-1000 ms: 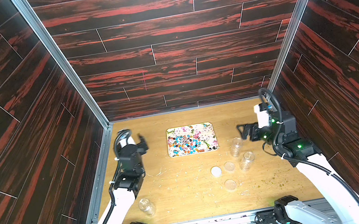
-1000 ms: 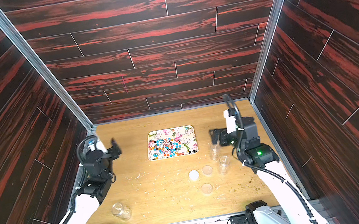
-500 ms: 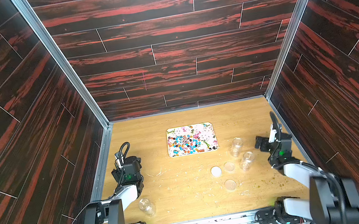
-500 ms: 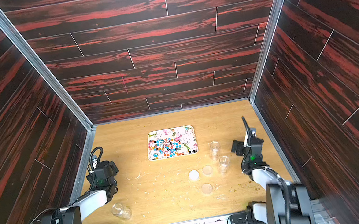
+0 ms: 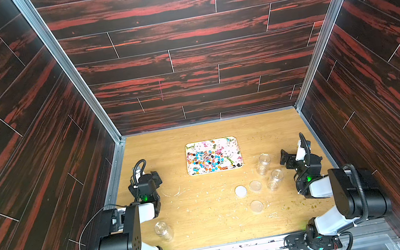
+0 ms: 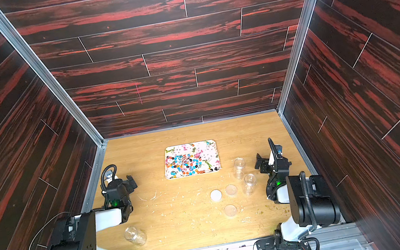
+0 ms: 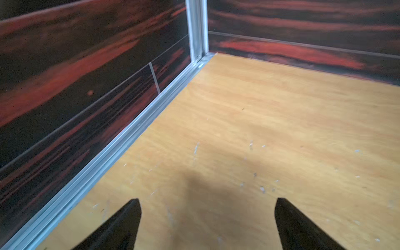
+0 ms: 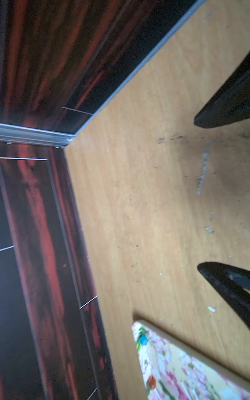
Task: Pour the candies out of the jar
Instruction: Reset both arms
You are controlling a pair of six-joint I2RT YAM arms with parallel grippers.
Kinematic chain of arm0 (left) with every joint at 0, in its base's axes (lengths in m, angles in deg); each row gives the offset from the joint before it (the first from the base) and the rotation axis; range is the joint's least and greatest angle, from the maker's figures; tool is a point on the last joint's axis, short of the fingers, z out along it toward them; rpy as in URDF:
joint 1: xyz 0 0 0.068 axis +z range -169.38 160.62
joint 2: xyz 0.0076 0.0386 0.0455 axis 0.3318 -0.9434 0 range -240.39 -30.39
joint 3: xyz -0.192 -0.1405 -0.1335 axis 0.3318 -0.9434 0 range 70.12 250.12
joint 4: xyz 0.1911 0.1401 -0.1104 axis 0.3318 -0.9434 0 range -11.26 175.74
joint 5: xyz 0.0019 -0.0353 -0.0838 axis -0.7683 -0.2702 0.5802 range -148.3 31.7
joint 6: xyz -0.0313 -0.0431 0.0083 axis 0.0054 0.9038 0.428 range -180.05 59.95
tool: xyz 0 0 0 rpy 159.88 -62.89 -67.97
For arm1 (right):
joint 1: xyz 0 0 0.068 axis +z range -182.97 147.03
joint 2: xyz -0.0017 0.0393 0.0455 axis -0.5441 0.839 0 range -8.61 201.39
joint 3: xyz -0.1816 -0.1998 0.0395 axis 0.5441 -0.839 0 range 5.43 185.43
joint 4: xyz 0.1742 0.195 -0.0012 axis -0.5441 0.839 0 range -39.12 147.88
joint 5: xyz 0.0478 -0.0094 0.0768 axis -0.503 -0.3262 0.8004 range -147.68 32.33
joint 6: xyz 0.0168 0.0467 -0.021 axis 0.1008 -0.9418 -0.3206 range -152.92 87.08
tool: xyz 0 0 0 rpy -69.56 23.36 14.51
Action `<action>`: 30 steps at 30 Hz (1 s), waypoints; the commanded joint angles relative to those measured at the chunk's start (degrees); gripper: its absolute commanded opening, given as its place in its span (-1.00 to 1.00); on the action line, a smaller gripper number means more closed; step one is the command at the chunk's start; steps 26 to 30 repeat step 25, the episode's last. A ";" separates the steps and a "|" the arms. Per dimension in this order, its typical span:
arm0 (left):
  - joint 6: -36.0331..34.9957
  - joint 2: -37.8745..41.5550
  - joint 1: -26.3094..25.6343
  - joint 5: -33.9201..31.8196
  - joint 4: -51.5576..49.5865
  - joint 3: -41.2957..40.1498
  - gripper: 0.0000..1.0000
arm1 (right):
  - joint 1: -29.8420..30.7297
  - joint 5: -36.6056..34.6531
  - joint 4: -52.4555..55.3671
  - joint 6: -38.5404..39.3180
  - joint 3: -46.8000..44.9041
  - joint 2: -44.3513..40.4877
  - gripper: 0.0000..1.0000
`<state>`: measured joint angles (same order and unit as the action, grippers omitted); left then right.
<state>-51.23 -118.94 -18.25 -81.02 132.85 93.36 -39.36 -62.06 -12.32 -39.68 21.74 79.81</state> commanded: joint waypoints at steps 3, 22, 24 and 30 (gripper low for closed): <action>-0.55 0.77 0.19 2.20 0.18 0.38 1.00 | 0.18 2.19 -3.55 1.25 0.47 1.01 0.98; -0.99 0.27 0.19 2.86 -0.68 1.22 1.00 | 0.33 1.83 -3.33 1.23 0.65 1.06 0.98; -1.22 0.68 0.20 3.12 0.00 0.67 0.99 | 0.33 1.83 -3.44 1.22 0.56 1.05 0.97; -1.29 0.73 0.12 3.10 0.21 0.50 0.99 | 0.32 1.83 -3.59 1.22 0.47 0.97 0.98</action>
